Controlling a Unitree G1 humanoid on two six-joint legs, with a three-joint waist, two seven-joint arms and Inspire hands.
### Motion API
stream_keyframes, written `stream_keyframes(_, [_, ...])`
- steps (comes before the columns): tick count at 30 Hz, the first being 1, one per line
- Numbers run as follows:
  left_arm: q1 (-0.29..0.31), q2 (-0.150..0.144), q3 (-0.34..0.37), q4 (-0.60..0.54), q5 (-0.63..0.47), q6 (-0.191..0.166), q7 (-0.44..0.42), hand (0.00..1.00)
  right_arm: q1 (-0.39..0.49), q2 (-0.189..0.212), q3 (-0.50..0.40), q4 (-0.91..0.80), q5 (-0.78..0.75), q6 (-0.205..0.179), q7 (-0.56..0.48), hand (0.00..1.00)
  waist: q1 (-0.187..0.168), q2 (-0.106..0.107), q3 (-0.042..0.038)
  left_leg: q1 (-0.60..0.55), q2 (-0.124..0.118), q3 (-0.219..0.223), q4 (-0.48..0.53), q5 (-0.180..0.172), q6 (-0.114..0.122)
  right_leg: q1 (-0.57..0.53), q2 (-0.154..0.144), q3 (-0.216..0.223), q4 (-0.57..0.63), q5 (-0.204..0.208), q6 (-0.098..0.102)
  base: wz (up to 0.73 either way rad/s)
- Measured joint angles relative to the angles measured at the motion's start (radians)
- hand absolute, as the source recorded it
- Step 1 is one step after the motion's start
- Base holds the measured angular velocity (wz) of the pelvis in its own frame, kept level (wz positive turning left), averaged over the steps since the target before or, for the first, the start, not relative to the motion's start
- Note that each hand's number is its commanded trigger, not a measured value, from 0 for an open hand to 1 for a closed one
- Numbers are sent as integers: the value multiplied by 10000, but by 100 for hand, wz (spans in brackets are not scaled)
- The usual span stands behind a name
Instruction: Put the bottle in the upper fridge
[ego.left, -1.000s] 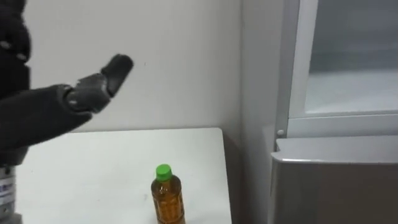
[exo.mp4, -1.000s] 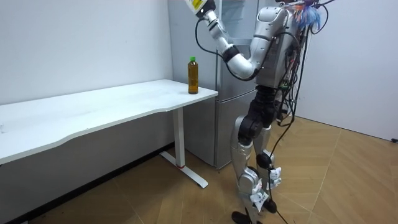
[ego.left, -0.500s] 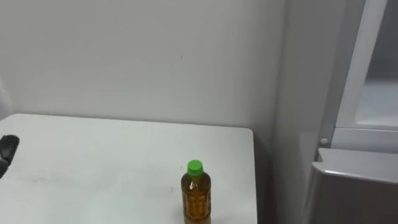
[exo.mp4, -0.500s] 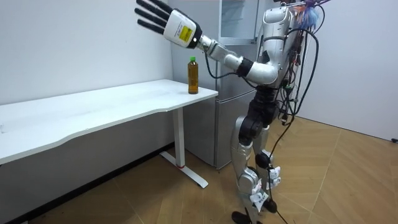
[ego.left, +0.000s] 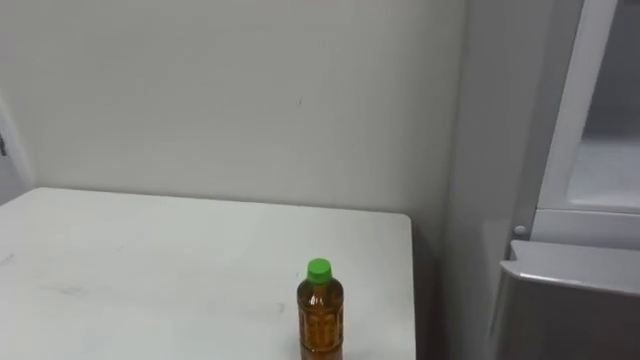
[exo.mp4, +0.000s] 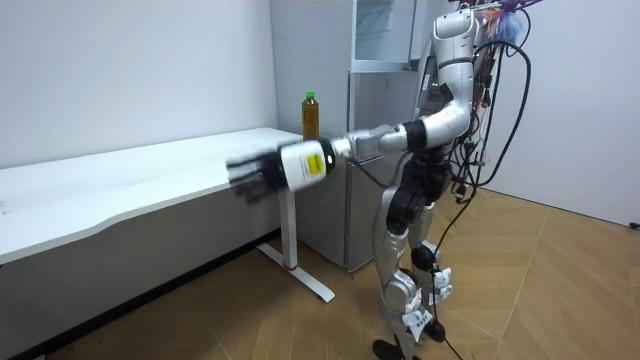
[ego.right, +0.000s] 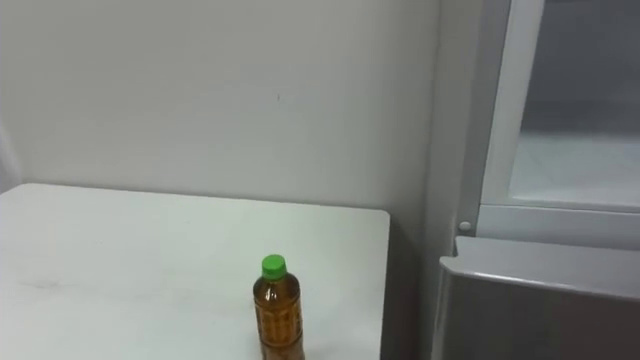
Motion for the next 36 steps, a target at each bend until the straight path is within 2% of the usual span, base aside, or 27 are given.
stream_keyframes(3, [49, -61, -1051, 2152, 15, 62, -268, 0, -13, 12, -112, 8, -79, 7, 245, 0, -54, -4, -3, 4, -10, 2, 18, -12, 18, 15, -21, 15, 64, -11, 15, 5])
stream_keyframes(4, [68, -71, -1239, 2545, 38, 57, -360, 0, -24, 11, -116, 6, -98, 1, 299, 0, -50, -44, 12, 5, -10, 12, 13, -14, 20, 38, -22, 20, 64, -11, 16, 0])
stream_keyframes(5, [55, -71, -1575, 3404, 250, 61, -620, 0, -49, 10, -111, 5, -74, -13, 374, 0, -31, -54, 19, 25, -5, 36, 9, -14, 21, 63, -21, 25, 68, -9, 15, -5])
stream_keyframes(6, [73, -98, -1821, 4041, 383, 113, -850, 0, -57, 10, -110, 4, -47, -49, 418, 0, -84, -53, 60, 93, 21, 138, 10, -31, 32, 49, -20, 29, 77, -9, 15, -6])
stream_keyframes(7, [110, -123, -1904, 4237, 404, 125, -937, 0, -58, 10, -110, 4, -44, -58, 461, 0, -83, -44, 54, 99, 46, 196, 11, -48, 31, 50, -14, 30, 80, -9, 15, -8])
stream_keyframes(8, [147, -166, -1969, 4560, 438, 127, -1121, 0, -54, 10, -111, 32, 18, -94, 503, 0, -78, -149, 122, 130, 110, 228, -17, -58, 31, 46, -9, 59, 81, -8, 14, -7])
stream_keyframes(11, [140, -153, -2073, 5511, 477, 113, -1374, 0, -68, 14, -100, 150, 200, -130, 473, 0, -253, -111, 139, 181, 123, 273, -91, -60, 31, 104, -9, 76, 70, -8, 13, -2])
stream_keyframes(14, [75, -142, -2368, 6481, 1004, 186, -1569, 0, -38, 49, 87, 181, 223, -128, 329, 0, -360, -82, 161, 152, 111, 396, -116, -60, 31, 22, 17, 262, 56, -13, 15, -9])
stream_keyframes(18, [109, -136, -2695, 6928, 1919, 504, -1896, 0, -146, 48, 231, 369, 231, -131, 264, 0, -571, -117, 166, 164, 117, 534, -192, -57, 29, -27, 34, 351, 52, -12, 13, -7])
stream_keyframes(20, [19, -124, -2727, 7076, 2458, 542, -2060, 0, -173, 49, 233, 405, 227, -131, 310, 0, -621, -134, 159, 166, 114, 566, -193, -57, 29, -27, 32, 360, 34, -12, 13, -2])
stream_keyframes(25, [-243, -121, -2970, 7227, 4266, 920, -2465, 0, -187, 127, 316, 399, 402, -138, 355, 0, -783, -230, 142, 158, 119, 671, -194, -57, 28, -19, 54, 437, -92, 0, 14, -2])
stream_keyframes(27, [-349, -156, -3177, 7224, 4936, 1143, -2713, 0, -202, 146, 333, 388, 450, -137, 305, 0, -798, -244, 138, 160, 137, 880, -193, -58, 28, -31, 58, 577, -95, 1, 14, -12])
stream_keyframes(33, [-699, -239, -3230, 7307, 5934, 1499, -2980, 0, -210, 193, 330, 392, 445, -127, 193, 0, -837, -228, 138, 174, 154, 970, -225, -66, 25, -33, 52, 586, -58, 5, 16, -1])
stream_keyframes(36, [-843, -243, -3376, 7549, 6490, 1665, -3179, 0, -218, 210, 328, 392, 435, -125, 23, 0, -1000, -194, 141, 147, 156, 966, -280, -72, 27, -117, 58, 613, 10, 7, 14, 1])
